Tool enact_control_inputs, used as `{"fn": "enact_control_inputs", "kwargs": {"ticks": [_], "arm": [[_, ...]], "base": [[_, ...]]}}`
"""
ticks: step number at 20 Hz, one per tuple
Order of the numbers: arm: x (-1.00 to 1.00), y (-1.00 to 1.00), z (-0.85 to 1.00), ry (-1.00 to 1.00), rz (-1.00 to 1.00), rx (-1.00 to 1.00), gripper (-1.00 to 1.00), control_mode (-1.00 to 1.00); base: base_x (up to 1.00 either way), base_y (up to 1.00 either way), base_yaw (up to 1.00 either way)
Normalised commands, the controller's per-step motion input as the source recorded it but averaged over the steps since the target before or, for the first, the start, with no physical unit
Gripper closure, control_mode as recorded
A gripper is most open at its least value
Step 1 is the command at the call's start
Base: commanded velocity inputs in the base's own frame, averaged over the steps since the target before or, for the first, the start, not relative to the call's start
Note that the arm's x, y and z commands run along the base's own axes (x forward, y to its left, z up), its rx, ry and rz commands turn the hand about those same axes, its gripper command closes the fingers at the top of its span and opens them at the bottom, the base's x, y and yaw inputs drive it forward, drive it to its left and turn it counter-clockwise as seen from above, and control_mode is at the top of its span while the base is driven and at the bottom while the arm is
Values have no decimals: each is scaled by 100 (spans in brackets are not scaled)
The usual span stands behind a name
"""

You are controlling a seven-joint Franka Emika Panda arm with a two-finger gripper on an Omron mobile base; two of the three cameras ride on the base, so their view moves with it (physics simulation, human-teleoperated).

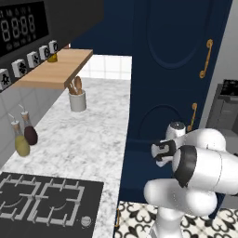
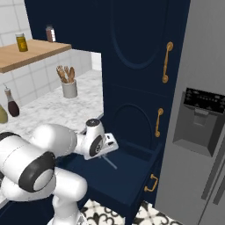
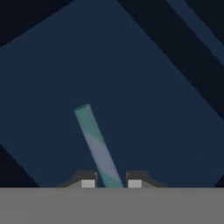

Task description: Take a straw from the drawer in front and place it inside the glass cup on the dining counter.

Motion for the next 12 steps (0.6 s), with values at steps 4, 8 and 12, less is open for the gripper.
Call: {"fn": "enact_control_inputs", "kwargs": {"ticks": [4,8,12], "arm": [[2,-1,100,0,-26,6,100,-100],[0,-1,100,0,-27,12,100,-100],[-12,-6,100,0,-24,13,100,-100]], "base": [[0,0,0],[0,0,0],[0,0,0]]}}
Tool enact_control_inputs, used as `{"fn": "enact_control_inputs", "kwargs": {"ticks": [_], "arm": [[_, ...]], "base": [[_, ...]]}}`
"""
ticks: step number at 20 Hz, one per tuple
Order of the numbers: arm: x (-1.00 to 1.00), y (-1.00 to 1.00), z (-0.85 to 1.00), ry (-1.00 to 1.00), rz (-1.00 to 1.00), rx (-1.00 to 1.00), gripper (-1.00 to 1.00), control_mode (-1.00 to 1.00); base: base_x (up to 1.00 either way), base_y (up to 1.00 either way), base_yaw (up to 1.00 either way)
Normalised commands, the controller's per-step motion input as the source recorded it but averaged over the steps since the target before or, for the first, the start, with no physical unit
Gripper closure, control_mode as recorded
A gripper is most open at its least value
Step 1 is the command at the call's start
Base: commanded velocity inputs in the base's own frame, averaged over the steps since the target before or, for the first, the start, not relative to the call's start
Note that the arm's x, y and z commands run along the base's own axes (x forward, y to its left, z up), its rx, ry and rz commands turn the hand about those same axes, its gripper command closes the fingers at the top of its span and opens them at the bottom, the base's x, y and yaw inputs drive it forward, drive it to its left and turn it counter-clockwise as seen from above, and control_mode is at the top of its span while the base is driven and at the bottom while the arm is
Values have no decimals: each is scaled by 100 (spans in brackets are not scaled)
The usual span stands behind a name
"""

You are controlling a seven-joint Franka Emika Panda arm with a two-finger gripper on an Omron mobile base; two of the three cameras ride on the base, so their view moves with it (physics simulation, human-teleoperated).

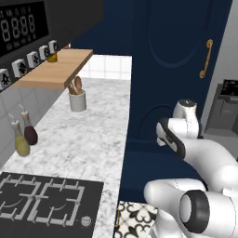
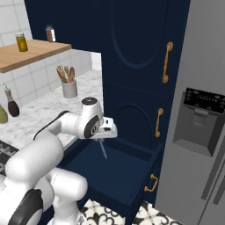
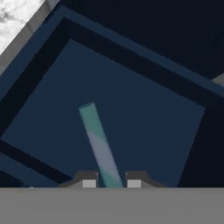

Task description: Take a straw from the drawer in front and place it inside the glass cup on the dining counter.

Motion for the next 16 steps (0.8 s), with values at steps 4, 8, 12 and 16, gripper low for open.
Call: {"fn": "enact_control_inputs", "kwargs": {"ticks": [4,8,12,16], "arm": [[-12,-1,100,0,-24,6,100,-100],[-4,0,100,0,-22,1,100,-100],[-7,0,72,0,-16,0,100,-100],[-12,-2,9,0,-3,0,100,100]], "base": [[0,0,0],[0,0,0],[0,0,0],[-72,-16,-9]]}}
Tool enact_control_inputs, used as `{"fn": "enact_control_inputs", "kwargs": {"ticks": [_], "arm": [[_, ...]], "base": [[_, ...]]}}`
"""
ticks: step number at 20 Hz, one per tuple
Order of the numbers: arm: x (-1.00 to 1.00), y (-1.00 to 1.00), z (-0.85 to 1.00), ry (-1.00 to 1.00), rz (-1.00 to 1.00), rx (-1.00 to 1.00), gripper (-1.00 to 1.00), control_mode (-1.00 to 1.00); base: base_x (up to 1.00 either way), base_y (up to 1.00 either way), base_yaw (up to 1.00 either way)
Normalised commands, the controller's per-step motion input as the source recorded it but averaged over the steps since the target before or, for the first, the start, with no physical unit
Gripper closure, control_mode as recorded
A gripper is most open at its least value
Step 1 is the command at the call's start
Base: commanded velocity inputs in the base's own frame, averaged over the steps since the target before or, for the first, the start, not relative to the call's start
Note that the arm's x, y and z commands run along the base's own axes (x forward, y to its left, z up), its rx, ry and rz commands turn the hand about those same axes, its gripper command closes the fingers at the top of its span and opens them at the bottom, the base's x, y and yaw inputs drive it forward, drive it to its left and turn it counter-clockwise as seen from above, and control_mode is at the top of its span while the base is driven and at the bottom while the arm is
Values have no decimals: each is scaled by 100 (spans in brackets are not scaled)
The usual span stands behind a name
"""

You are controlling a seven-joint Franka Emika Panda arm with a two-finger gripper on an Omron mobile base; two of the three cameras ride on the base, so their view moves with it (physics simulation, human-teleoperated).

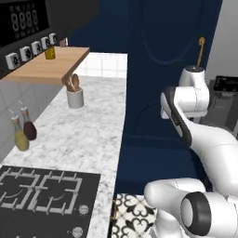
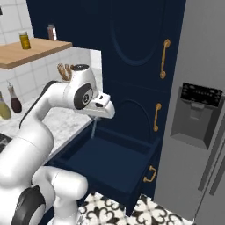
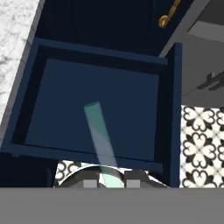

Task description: Take a straw from the drawer in front and place it inside the glass cup on the dining counter.

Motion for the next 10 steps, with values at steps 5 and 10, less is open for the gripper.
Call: {"fn": "enact_control_inputs", "kwargs": {"ticks": [5,10], "arm": [[0,0,0,0,0,0,100,100],[0,0,0,0,0,0,100,100]], "base": [[-100,-46,-22],[-36,-55,-63]]}}
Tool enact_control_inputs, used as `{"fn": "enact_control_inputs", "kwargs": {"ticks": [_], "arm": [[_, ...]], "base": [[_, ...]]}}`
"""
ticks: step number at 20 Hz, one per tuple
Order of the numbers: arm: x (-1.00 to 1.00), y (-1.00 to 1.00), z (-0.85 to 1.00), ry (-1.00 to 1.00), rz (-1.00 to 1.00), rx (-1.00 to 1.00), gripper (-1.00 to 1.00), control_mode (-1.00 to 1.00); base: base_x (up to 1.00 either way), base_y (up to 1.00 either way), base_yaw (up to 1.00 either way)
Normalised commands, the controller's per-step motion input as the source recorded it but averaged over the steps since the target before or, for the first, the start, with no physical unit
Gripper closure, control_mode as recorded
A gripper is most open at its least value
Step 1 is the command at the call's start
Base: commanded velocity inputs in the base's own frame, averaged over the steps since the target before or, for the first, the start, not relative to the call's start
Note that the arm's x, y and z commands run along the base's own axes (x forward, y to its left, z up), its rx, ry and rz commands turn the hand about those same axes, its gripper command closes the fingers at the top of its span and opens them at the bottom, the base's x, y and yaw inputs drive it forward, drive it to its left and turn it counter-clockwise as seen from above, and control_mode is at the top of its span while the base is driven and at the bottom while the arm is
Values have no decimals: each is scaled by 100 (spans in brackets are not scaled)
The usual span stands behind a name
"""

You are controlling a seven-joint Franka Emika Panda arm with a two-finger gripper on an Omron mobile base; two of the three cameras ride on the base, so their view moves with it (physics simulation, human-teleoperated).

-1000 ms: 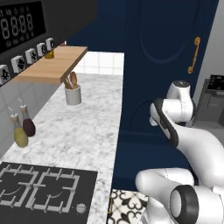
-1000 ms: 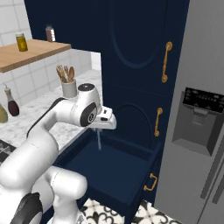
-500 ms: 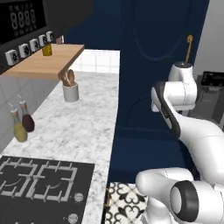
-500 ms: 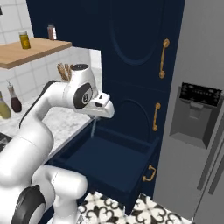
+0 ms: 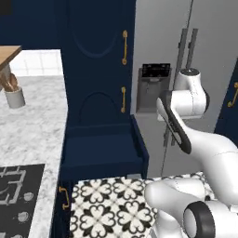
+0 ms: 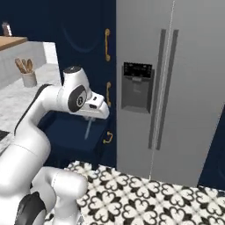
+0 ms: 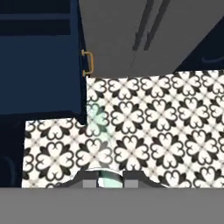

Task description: Take a straw from the drawer in front and place it inside the glass cup on the dining counter.

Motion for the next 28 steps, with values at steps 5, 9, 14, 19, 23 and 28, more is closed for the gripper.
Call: {"fn": "enact_control_inputs", "kwargs": {"ticks": [5,9,14,19,23,28], "arm": [[0,0,0,0,0,0,100,100],[0,0,0,0,0,0,100,100],[0,0,0,0,0,0,100,100],[0,0,0,0,0,0,100,100],[0,0,0,0,0,0,100,100],[0,0,0,0,0,0,100,100]], "base": [[0,-47,-84],[0,-53,-82],[0,-68,-78],[2,-77,-73],[25,-69,-66],[75,-43,-52]]}}
